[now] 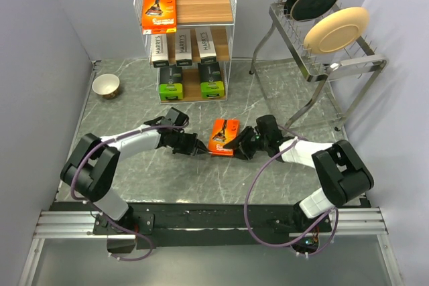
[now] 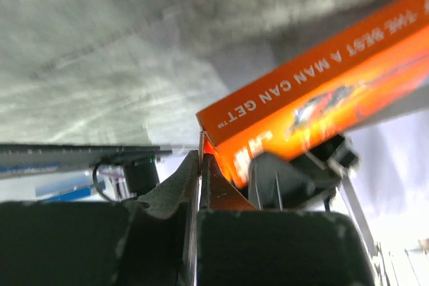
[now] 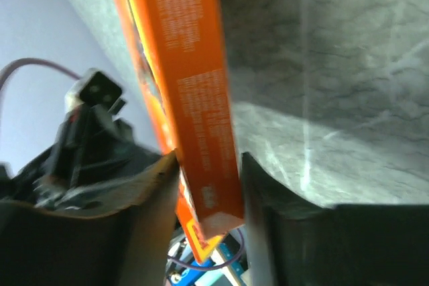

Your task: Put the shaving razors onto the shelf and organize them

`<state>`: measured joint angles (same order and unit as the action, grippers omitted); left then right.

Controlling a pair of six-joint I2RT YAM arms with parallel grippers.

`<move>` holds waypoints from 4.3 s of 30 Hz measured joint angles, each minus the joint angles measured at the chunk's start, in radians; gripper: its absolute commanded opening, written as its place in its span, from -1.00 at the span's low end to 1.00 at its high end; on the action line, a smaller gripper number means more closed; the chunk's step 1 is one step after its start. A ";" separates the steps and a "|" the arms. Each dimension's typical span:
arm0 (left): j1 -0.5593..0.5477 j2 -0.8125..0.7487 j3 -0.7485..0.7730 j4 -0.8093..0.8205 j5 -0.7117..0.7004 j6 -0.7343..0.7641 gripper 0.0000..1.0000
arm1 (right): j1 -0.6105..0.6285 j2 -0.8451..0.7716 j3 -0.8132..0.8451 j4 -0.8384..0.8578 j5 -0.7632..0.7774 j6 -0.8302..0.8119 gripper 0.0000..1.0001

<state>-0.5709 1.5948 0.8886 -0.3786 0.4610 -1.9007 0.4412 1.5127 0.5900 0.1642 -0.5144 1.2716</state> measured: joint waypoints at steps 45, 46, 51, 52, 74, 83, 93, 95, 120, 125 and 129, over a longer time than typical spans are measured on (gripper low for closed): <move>0.137 -0.435 0.457 -0.002 -0.021 1.733 0.59 | -0.168 0.296 1.325 -0.194 -0.460 -0.290 -0.72; 0.092 -0.487 0.390 0.019 -0.055 1.758 0.33 | -0.166 0.307 1.339 -0.196 -0.450 -0.284 -0.73; -0.105 -0.601 0.209 0.108 -0.147 1.896 -0.98 | -0.162 0.346 1.398 -0.218 -0.409 -0.259 -0.72; -0.108 -0.591 0.200 0.132 -0.161 1.907 -0.98 | -0.163 0.357 1.413 -0.224 -0.404 -0.257 -0.71; -0.164 -0.218 0.266 0.742 -0.433 2.267 -0.98 | -0.184 0.473 1.582 -0.391 -0.313 -0.212 -0.47; -0.169 -0.079 0.363 0.843 -0.463 2.304 -0.98 | -0.184 0.477 1.601 -0.416 -0.310 -0.213 -0.27; -0.172 -0.001 0.501 0.897 -0.502 2.343 -0.98 | -0.198 0.478 1.603 -0.430 -0.301 -0.209 0.18; -0.173 0.005 0.520 0.899 -0.511 2.352 -0.98 | -0.203 0.478 1.604 -0.428 -0.299 -0.210 0.23; -0.153 0.085 0.593 0.950 -0.662 2.366 -0.99 | -0.229 0.414 1.564 -0.306 -0.311 -0.165 1.00; -0.129 0.081 0.592 0.950 -0.687 2.355 -0.98 | -0.229 0.397 1.535 -0.307 -0.300 -0.166 1.00; -0.112 0.078 0.592 0.951 -0.699 2.347 -0.98 | -0.216 0.397 1.536 -0.314 -0.278 -0.167 1.00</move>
<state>-0.6830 1.6726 1.4811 0.5728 -0.2382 0.4461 0.2253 1.9102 2.1258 -0.1501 -0.7925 1.1049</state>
